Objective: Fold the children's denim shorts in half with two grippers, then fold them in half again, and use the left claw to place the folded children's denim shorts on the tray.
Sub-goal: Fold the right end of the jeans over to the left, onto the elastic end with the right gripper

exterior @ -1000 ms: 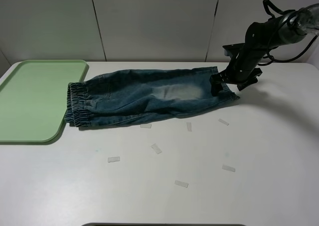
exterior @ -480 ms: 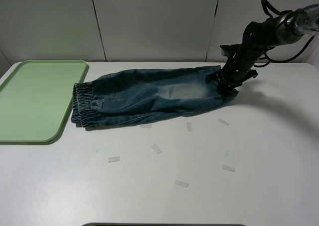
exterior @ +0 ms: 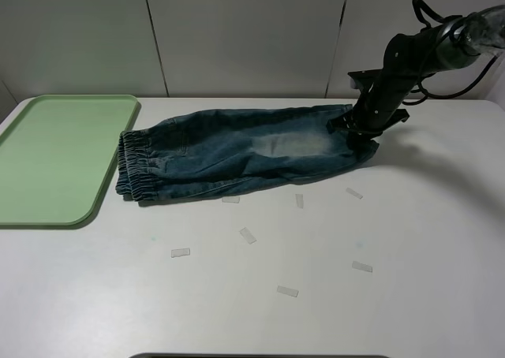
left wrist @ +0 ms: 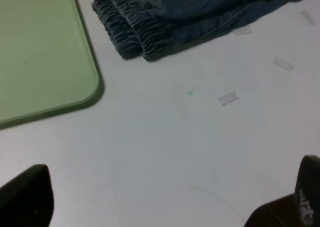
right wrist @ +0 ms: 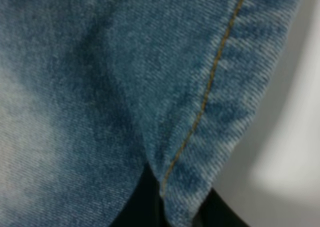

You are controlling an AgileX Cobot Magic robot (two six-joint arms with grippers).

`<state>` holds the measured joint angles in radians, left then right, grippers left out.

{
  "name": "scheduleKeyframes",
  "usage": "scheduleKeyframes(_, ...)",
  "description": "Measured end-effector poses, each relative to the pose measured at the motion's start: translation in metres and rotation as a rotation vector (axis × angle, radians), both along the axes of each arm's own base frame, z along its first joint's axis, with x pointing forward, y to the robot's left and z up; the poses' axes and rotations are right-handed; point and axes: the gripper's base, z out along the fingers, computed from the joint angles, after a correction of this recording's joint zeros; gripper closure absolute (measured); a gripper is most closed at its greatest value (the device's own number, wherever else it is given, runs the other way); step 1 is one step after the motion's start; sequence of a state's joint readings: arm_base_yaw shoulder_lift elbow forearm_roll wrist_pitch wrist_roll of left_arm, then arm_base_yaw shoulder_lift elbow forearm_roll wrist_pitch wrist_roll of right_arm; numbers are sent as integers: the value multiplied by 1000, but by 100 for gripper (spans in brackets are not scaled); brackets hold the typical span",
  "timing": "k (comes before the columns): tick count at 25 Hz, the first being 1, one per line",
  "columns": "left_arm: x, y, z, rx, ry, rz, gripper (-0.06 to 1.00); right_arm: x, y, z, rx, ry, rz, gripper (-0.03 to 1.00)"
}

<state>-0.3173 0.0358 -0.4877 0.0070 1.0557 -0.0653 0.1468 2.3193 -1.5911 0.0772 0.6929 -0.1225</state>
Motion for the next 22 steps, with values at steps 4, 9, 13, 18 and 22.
scheduleKeyframes(4, -1, 0, 0, -2, -7, 0, -1, -4, -5, 10, -47, 18, 33, 96)
scheduleKeyframes(9, -5, 2, 0, -13, -37, 0, -1, -12, -11, 27, -106, 54, 68, 96)
scheduleKeyframes(13, -5, 1, 0, -18, -36, -4, -1, -13, -16, 50, -155, 24, 74, 96)
scheduleKeyframes(18, -5, 1, 0, -18, -36, -4, -1, -17, -22, 75, -224, 3, 78, 96)
scheduleKeyframes(22, -5, 1, 0, -18, -36, -4, -1, -21, -28, 92, -273, -15, 66, 96)
